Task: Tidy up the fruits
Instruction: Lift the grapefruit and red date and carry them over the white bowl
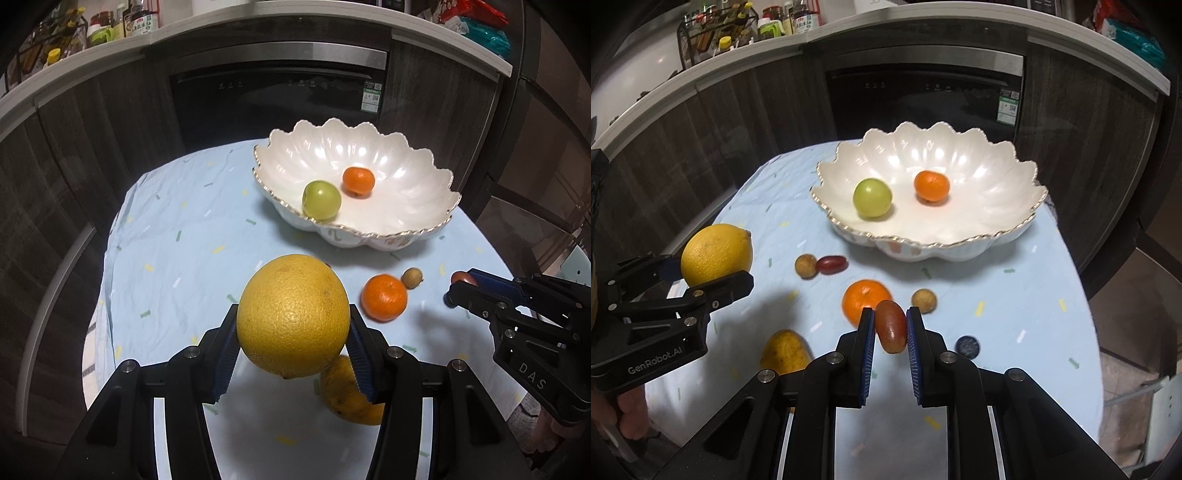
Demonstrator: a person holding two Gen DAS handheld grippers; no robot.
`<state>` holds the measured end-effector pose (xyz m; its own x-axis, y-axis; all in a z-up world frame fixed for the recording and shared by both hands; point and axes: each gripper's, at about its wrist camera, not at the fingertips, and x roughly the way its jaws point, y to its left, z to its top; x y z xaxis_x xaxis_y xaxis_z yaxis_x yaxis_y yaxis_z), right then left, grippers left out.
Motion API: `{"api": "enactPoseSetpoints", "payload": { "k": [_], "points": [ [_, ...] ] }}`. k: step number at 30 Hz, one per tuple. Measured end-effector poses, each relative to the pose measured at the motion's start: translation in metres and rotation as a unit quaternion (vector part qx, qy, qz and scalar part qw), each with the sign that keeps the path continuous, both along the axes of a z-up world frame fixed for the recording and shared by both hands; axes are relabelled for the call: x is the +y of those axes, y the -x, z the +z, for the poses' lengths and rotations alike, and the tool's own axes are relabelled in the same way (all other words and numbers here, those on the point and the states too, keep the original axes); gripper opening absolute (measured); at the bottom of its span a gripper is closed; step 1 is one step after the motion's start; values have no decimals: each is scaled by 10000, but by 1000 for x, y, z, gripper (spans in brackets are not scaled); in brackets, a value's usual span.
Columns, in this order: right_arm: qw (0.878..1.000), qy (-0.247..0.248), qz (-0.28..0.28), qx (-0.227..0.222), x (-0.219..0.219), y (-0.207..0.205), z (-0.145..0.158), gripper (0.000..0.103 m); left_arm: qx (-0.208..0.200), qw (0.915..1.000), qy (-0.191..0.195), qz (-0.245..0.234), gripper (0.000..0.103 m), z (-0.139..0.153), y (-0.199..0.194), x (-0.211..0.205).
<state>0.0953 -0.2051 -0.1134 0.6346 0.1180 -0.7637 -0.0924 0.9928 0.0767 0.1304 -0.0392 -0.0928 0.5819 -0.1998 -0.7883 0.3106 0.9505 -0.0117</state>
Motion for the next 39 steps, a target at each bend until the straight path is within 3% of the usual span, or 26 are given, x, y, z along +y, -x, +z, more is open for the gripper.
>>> {"api": "enactPoseSetpoints", "payload": {
  "k": [21,39],
  "points": [
    [9987,72,-339,-369,-40,-32,33,18,-199,9994,95,-248,53,30,-39,-42],
    [9975,40,-535,-452,-72,-78,37,18,-105,9986,90,-511,53,27,-84,-80]
  ]
}}
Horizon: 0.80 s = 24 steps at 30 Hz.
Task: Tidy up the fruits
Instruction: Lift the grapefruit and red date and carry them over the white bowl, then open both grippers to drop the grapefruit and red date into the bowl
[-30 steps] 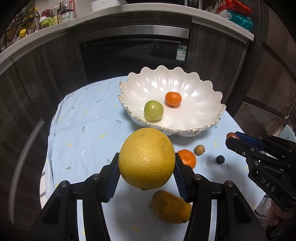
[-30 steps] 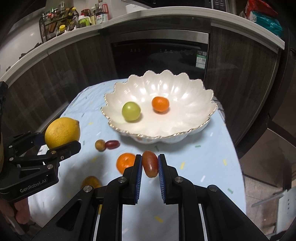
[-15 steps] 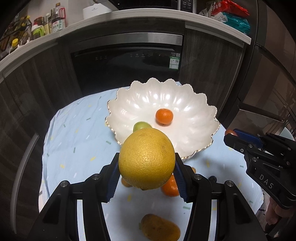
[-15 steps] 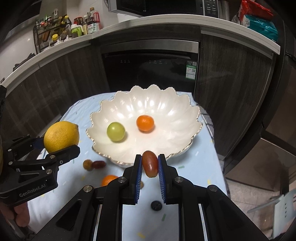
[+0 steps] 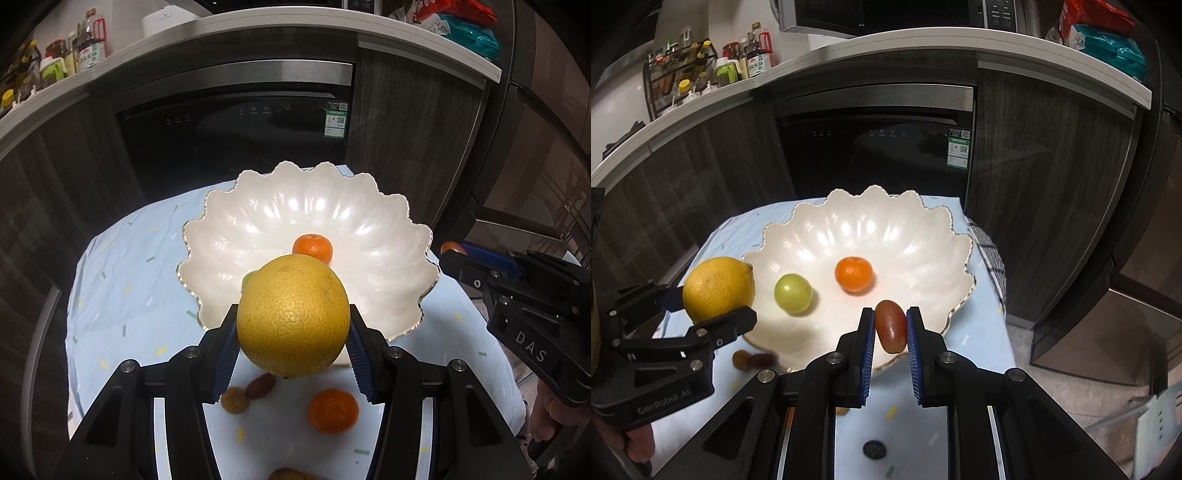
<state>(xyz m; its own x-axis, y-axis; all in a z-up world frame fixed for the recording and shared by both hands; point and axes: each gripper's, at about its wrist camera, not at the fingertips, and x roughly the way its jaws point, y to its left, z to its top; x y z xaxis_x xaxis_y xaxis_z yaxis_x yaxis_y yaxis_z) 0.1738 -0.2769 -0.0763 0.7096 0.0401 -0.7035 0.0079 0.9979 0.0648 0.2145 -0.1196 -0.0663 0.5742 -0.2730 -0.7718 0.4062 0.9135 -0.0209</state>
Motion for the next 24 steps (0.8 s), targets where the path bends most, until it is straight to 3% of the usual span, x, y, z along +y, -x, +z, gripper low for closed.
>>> {"api": "enactPoseSetpoints", "payload": {
  "k": [24],
  "points": [
    [9993,-162,-88,312,-16,-44,-30,18,407,9986,-218,-268,53,-38,-32,-30]
  ]
}}
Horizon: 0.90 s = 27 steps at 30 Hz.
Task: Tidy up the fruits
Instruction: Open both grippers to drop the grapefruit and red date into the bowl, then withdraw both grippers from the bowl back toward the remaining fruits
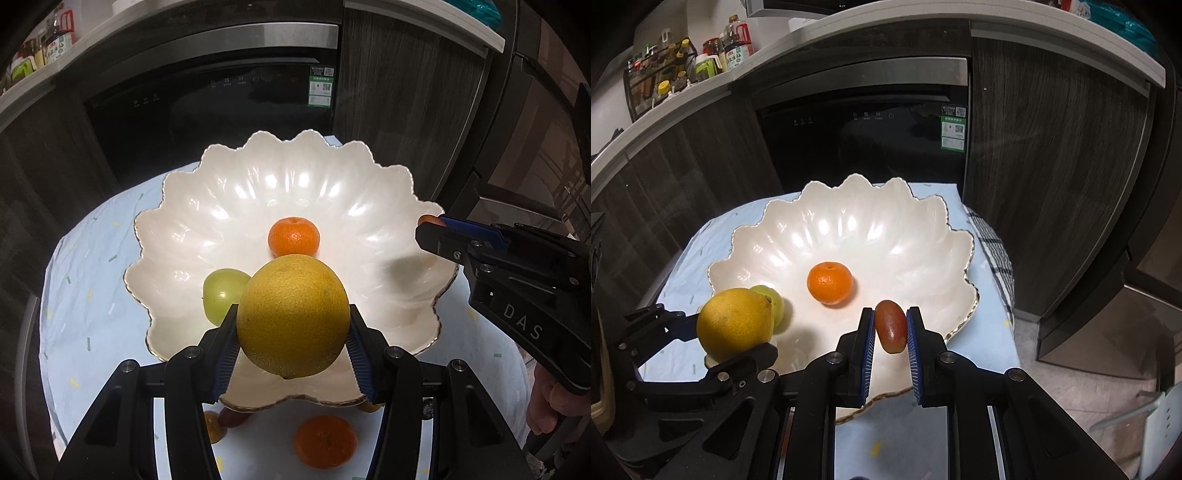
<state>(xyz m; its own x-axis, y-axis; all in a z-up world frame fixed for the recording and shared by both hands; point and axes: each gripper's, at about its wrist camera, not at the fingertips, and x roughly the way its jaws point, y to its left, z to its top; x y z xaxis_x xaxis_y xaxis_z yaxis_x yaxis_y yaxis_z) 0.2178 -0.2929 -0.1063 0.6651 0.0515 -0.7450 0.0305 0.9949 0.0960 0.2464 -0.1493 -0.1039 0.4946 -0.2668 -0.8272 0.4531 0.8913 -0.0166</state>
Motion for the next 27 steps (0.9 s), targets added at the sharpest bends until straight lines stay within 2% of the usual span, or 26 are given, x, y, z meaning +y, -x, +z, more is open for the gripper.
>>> {"api": "enactPoseSetpoints", "payload": {
  "k": [4,7,8,9,10,15,17,20,27],
  "points": [
    [10000,12,-70,39,-1,-1,-3,21,108,9999,-106,-50,53,-7,-1,-3],
    [9999,34,-159,-3,-3,1,-3,38,133,9998,-138,-19,57,-11,0,-2],
    [9998,38,-186,-18,-4,1,-3,43,59,9999,-158,4,61,-10,2,-1],
    [9998,33,-204,-30,-5,2,-4,45,-25,9998,-175,24,71,-7,3,-1],
    [9997,28,-228,-42,-5,3,-4,48,-85,9998,-168,34,73,-5,3,-1],
    [9995,16,-300,-65,-8,6,-2,55,-195,9995,-199,113,74,2,1,2],
    [9993,32,-352,-101,-9,7,0,64,-219,9994,-197,165,76,4,1,3],
    [9989,61,-439,-162,-10,10,5,72,-255,9992,-204,218,80,6,3,6],
    [9985,108,-461,-275,-7,18,15,72,-312,9987,-188,344,84,15,11,13]
  ]
}}
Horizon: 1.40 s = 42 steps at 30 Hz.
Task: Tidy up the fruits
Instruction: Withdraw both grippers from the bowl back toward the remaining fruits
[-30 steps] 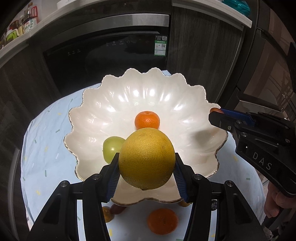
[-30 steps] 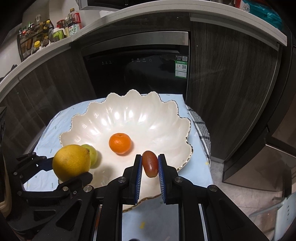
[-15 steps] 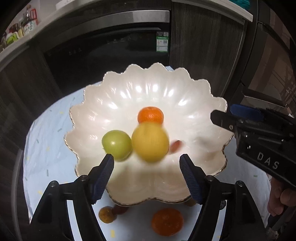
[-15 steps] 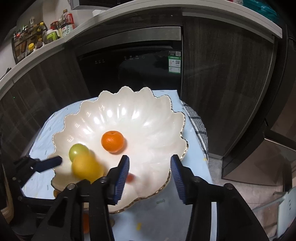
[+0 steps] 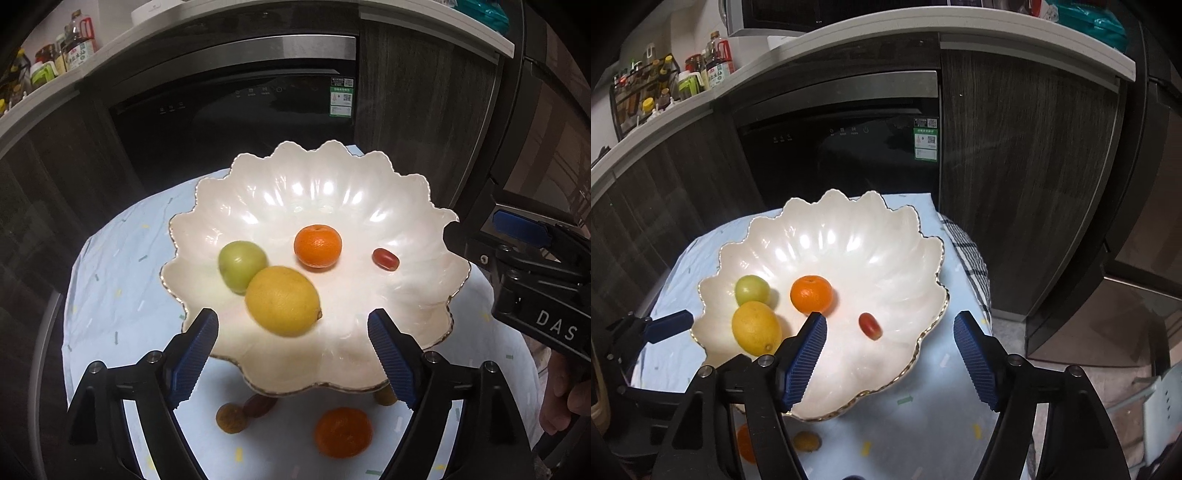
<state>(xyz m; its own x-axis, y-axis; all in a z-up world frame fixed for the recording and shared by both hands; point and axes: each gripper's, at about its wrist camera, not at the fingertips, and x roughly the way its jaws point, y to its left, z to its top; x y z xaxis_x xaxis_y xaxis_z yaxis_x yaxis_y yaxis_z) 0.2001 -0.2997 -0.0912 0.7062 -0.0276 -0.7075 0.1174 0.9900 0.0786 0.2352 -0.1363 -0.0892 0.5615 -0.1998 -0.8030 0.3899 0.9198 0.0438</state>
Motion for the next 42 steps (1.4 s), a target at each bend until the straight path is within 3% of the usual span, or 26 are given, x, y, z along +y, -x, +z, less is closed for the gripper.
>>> {"api": "enactPoseSetpoints", "payload": {
  "k": [22,42],
  "points": [
    [9996,125,48,-260,17,35,30,72,-314,9992,124,203,84,32,34,21],
    [9994,152,117,-291,27,69,32,72,-480,9979,84,420,91,40,75,37]
  ]
}}
